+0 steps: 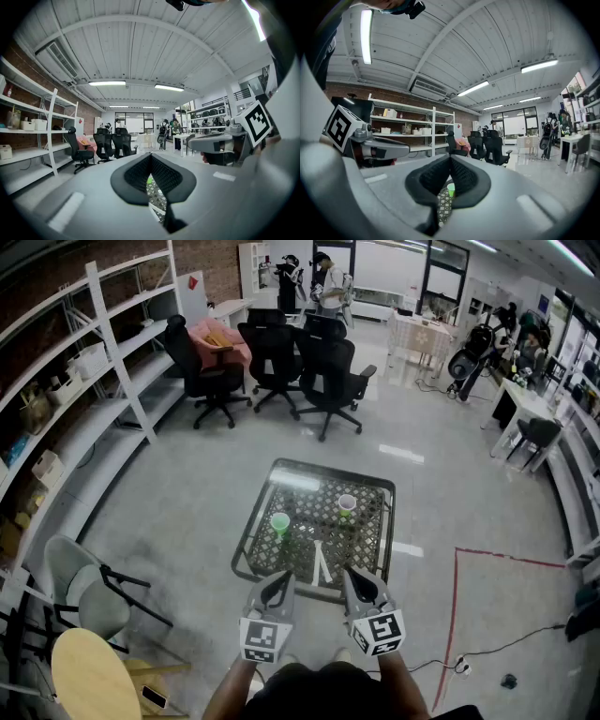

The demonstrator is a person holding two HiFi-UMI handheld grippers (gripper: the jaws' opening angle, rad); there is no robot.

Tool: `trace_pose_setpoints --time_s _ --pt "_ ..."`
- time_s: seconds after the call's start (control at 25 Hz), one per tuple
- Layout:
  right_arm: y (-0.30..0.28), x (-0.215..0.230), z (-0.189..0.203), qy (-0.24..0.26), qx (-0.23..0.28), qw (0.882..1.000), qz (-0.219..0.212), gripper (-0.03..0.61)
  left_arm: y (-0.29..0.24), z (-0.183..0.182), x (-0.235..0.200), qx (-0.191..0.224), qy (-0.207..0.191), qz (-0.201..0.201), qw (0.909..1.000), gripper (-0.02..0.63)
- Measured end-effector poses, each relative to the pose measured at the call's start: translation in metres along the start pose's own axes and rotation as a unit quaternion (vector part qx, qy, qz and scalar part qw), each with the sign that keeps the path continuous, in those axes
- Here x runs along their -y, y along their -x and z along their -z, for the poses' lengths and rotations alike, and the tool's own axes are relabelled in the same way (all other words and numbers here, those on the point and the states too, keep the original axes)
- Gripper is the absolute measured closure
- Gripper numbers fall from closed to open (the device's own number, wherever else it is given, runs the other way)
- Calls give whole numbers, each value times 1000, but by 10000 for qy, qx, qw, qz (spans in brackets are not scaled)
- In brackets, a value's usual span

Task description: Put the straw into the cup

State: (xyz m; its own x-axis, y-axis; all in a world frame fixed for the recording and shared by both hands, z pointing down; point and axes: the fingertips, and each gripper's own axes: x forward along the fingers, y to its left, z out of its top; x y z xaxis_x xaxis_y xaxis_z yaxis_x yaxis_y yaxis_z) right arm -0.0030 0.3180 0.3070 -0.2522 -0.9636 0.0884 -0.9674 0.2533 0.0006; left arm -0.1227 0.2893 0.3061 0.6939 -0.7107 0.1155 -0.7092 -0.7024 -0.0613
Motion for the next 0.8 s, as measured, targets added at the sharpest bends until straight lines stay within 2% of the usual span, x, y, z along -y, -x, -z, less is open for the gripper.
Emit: trace_pose_setpoints --time_s 0.32,0.8 --pt "-9 -16 2 -126 -50 9998 173 575 11 7 -15 -19 9 147 9999 606" --pt "-11 -30 28 -84 -492 9971 575 575 15 26 -25 -145 97 579 9982 607"
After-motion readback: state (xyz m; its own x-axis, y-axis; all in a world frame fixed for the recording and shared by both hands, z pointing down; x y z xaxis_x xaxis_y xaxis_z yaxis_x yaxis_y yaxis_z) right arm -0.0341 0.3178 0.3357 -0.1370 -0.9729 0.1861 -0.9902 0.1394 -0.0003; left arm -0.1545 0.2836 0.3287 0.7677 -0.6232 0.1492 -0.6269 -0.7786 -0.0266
